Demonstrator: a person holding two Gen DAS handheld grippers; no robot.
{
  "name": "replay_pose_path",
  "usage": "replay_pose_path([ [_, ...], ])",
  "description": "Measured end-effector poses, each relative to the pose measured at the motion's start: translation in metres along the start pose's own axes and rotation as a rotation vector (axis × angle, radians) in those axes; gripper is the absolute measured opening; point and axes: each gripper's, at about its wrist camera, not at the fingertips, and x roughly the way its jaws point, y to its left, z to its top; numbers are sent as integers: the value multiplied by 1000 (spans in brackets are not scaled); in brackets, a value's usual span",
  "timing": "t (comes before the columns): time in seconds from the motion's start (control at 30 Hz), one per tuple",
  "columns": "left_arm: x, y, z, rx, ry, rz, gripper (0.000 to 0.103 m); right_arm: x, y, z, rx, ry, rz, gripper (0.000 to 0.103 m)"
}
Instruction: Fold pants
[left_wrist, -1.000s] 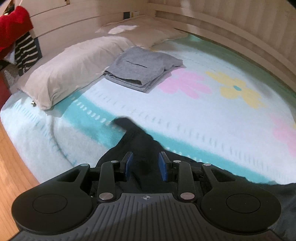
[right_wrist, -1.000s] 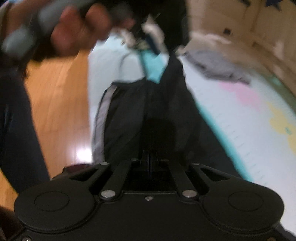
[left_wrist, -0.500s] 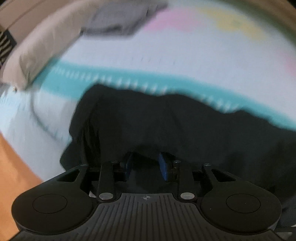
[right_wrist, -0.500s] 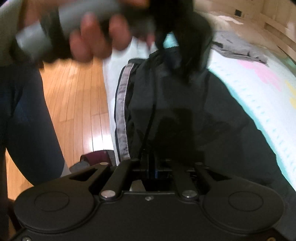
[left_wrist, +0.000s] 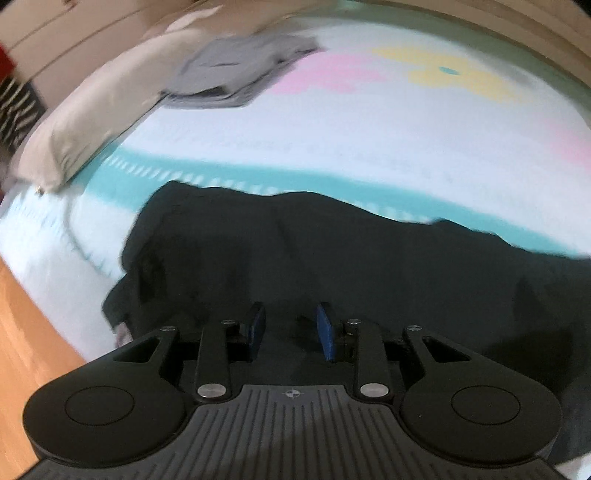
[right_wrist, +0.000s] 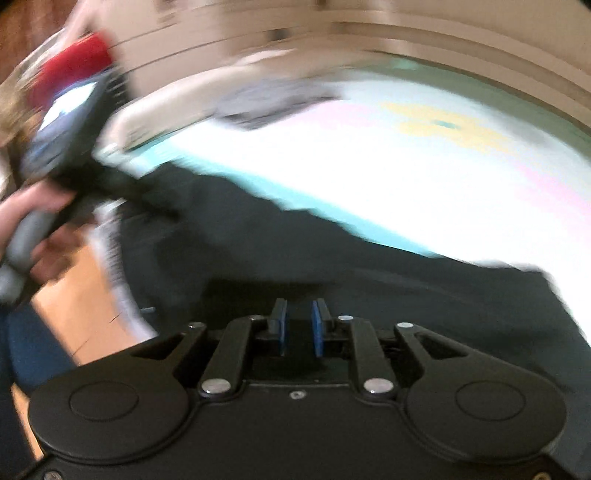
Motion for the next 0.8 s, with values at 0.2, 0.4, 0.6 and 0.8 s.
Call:
replay_pose_path([
  [0.2, 8, -35, -21, 104, 50, -33, 30, -38, -81, -25, 247, 6, -226, 26],
  [0.4, 20, -57, -31, 195, 90, 38, 30, -67, -160, -65, 524, 51, -427, 26],
  [0.6, 21, -57, -26, 145, 115, 27, 30, -90, -219, -108, 774, 77, -588, 37],
  [0.8, 21, -61, -25, 142, 116, 28, 30, -98, -246, -132, 995, 88, -576, 51],
])
